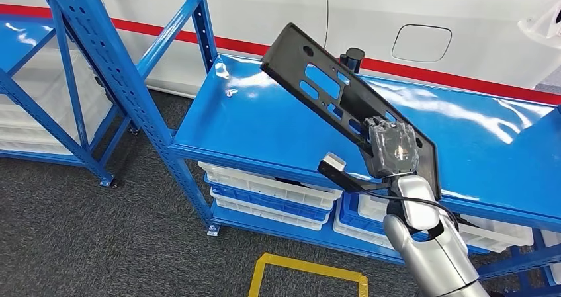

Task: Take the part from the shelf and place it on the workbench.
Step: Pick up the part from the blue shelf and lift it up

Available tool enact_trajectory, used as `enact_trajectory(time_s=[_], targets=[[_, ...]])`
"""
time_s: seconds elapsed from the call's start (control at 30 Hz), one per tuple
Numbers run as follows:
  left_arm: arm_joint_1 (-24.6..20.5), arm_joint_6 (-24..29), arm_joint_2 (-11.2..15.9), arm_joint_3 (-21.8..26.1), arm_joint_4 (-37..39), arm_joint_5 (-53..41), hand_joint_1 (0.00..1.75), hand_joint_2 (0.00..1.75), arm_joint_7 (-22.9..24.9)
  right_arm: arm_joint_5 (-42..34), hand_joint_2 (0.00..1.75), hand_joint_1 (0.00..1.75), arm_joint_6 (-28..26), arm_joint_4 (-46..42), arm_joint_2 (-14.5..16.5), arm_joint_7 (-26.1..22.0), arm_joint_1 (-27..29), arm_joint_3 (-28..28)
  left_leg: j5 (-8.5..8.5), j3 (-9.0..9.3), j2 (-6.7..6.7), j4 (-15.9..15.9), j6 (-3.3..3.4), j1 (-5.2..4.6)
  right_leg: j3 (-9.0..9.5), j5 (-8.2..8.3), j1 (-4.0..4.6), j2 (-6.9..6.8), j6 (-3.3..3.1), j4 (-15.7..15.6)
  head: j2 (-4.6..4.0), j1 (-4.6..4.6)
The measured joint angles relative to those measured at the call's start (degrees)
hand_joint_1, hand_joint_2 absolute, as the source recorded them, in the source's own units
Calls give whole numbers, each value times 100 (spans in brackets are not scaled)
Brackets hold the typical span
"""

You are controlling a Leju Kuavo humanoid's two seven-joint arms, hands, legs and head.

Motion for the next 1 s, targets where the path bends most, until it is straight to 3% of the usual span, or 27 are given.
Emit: enact_trajectory(time_s=[0.13,0.23,0.37,0.43,0.53,0.67,0.83,1.0], targets=[[0,2,-1,-2,0,0,0,175,1,-66,175,175,-39,-195,13,-62,82,-72,-1,-3,2,-1,1,-2,15,1,0,1,1,0,0,-1],[3,24,-1,-4,0,0,0,175,56,-447,175,175,-420,-336,22,-374,176,-141,1,-11,0,0,2,-3,29,4,-1,0,3,2,0,-1],[5,70,-1,-5,0,-1,0,175,210,-1633,175,175,-1023,-752,30,-1033,307,-279,0,-13,2,0,1,-3,28,4,-1,1,3,2,0,-1],[6,69,-1,-7,0,-1,0,175,238,-2714,175,175,-1012,-997,30,-1504,389,-324,-1,-13,3,-2,1,-3,26,2,-1,1,1,1,0,-1],[6,59,1,-7,0,-1,0,175,231,-4686,175,175,-625,-1375,33,-2184,567,-319,-2,-13,2,-4,1,-2,24,0,0,1,-1,1,0,-1],[11,34,1,-7,0,-1,0,175,220,-5343,175,175,-372,-1683,43,-2392,736,-314,-2,-12,4,-6,0,-1,17,0,0,1,-1,0,0,0],[31,-13,8,-8,5,-1,0,175,122,-7700,175,175,981,-2189,21,-3090,1128,-320,-6,-11,-9,-6,0,-2,0,-9,0,-7,-3,-1,0,1],[81,3,10,-7,15,33,0,175,33,-8278,175,175,1529,-2874,33,-3346,1455,-363,-16,-20,-3,1,6,-13,25,-6,-4,-6,7,-14,0,-1]])
